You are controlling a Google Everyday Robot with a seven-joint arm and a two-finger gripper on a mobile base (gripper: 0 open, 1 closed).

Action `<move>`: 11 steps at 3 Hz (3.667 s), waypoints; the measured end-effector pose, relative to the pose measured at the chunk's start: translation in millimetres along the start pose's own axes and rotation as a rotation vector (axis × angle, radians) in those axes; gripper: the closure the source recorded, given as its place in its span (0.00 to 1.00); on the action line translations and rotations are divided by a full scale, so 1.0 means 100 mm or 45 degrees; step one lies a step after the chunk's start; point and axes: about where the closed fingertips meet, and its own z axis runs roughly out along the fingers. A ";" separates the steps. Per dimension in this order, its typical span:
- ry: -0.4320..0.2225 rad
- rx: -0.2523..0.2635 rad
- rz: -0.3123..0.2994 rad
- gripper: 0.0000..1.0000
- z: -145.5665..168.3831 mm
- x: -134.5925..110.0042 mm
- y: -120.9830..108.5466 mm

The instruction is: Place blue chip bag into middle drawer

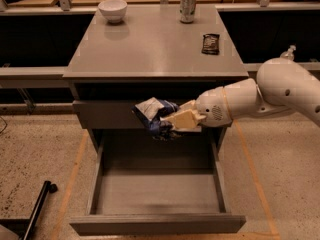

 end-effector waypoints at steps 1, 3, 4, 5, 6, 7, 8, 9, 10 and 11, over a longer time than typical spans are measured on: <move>0.010 -0.010 0.020 1.00 0.02 0.05 0.02; -0.015 -0.044 -0.062 1.00 0.37 0.18 -0.24; 0.016 -0.046 0.008 1.00 0.65 0.62 -0.51; 0.061 -0.020 0.109 1.00 0.88 1.23 -0.84; 0.053 0.027 0.155 1.00 0.95 1.48 -1.03; 0.051 0.031 0.159 1.00 0.97 1.50 -1.05; 0.088 0.025 0.177 1.00 1.16 1.68 -1.09; 0.244 -0.013 0.196 1.00 1.41 1.96 -1.15; 0.395 -0.034 0.272 0.83 1.62 2.36 -1.17; 0.493 -0.048 0.364 0.60 1.76 2.73 -1.18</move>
Offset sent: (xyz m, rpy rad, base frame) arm 0.0308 0.0288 -0.0092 0.0041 -0.1264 0.0829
